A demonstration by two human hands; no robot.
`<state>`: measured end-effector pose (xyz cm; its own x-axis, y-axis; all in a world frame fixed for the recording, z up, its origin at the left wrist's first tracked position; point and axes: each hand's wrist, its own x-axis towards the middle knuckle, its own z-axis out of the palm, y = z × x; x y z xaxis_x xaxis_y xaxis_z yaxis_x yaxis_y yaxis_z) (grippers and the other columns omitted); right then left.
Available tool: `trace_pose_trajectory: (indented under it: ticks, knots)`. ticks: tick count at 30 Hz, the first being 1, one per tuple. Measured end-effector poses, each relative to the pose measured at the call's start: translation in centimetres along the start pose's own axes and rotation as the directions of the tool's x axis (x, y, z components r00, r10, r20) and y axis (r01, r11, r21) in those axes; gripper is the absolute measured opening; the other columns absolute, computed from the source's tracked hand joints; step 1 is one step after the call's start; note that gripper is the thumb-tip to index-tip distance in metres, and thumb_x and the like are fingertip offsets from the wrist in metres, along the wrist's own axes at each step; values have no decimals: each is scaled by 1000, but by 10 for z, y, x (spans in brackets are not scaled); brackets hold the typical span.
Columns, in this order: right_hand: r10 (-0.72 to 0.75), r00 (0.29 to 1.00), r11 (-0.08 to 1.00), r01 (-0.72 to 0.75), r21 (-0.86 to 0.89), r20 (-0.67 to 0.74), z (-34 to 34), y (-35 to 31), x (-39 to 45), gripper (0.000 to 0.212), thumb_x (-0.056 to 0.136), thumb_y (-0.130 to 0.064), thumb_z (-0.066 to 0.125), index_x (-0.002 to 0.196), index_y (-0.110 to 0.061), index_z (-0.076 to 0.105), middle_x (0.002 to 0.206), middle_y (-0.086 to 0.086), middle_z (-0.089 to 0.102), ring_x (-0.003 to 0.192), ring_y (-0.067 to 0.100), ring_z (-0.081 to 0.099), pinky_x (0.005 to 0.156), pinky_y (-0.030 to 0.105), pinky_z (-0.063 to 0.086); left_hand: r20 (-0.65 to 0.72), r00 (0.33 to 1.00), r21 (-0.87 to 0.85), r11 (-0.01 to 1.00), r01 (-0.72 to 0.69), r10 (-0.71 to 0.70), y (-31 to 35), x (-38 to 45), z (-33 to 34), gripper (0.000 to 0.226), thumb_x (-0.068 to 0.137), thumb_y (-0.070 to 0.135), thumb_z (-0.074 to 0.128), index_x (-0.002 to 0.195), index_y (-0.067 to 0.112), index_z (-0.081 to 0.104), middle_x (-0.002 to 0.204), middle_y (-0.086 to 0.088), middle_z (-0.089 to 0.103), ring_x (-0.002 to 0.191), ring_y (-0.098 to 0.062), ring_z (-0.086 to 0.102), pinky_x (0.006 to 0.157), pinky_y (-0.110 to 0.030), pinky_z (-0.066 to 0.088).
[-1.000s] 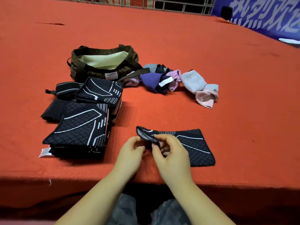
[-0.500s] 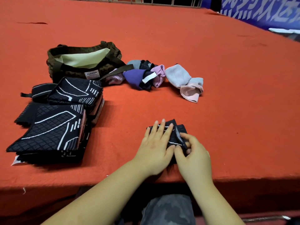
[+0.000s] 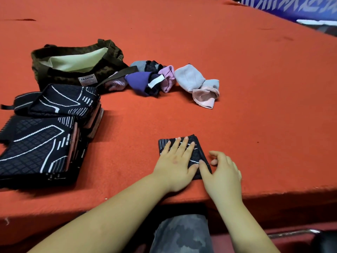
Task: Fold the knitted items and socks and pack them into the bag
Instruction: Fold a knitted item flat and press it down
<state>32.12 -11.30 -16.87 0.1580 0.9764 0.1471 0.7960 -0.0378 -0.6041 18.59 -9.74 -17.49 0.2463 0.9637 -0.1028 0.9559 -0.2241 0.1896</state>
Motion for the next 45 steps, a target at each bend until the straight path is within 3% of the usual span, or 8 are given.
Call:
trace_pose_trajectory:
  ticks: [7, 12, 18, 25, 28, 33, 41, 45]
  knots:
    - [189, 921, 982, -181, -56, 339, -12, -18, 28, 30, 83, -30, 63, 109, -15, 63, 103, 3, 69, 103, 25, 61, 86, 31, 45, -14, 1000, -7, 1000, -7, 6, -1, -2, -5, 67, 96, 53, 19, 152, 19, 3, 160, -4, -6, 146, -19, -9, 116, -36, -11]
    - [194, 840, 853, -399, 336, 506, -25, -42, 29, 12, 79, -5, 59, 70, -5, 67, 60, 7, 61, 53, 16, 55, 51, 20, 42, -206, 975, -409, 913, -7, -85, -4, -15, -16, 49, 92, 37, 49, 139, 21, 47, 136, 2, 47, 130, -16, 38, 111, -27, 22]
    - [-175, 889, 708, -185, 681, 424, -29, -96, -2, 20, 92, -17, 57, 78, -21, 70, 70, -11, 69, 63, -1, 58, 60, 12, 45, 72, 907, -994, 44, 99, -414, -26, -35, -74, 22, 94, 24, 51, 95, 9, 68, 78, -2, 65, 65, -14, 60, 62, -23, 47]
    - [-284, 939, 743, 87, 664, 194, -5, -144, 3, 16, 95, -19, 51, 98, -25, 66, 79, -13, 63, 63, -12, 52, 64, 6, 38, -92, 839, -984, 177, 5, -536, -82, -52, -119, 9, 85, 15, 63, 82, 11, 69, 84, -11, 71, 78, -23, 64, 81, -40, 50]
    - [-90, 959, 672, -142, 727, 270, 10, -164, 16, 23, 92, -23, 58, 113, -14, 61, 93, -3, 66, 74, -7, 60, 67, 12, 46, -106, 870, -993, 90, -71, -482, -104, -62, -148, 13, 91, 8, 56, 84, 8, 67, 86, -14, 70, 76, -23, 62, 76, -34, 49]
    - [-243, 723, 312, -573, 758, 647, 37, -213, 16, 28, 94, -27, 47, 110, -13, 65, 93, 4, 73, 72, 12, 67, 63, 26, 51, -204, 831, -967, 238, -90, -517, -160, -83, -176, 13, 88, 18, 61, 85, 10, 70, 93, -16, 72, 82, -26, 65, 84, -43, 51]
    - [-300, 901, 732, 8, 682, 312, 82, -290, 34, 55, 88, -12, 62, 137, -26, 41, 89, 5, 67, 77, 15, 64, 75, 27, 51, -324, 670, -737, 622, 263, -668, -259, -85, -190, 46, 87, 23, 63, 132, 16, 51, 108, -4, 65, 104, -21, 60, 89, -29, 43]
    - [-431, 851, 862, 290, 416, 300, 99, -305, 48, 48, 94, -20, 53, 140, -24, 43, 134, 5, 54, 122, 18, 51, 100, 25, 36, -351, 755, -518, 786, 337, -554, -279, -75, -182, 62, 93, 21, 53, 147, 29, 23, 128, -11, 54, 117, -29, 52, 96, -34, 40]
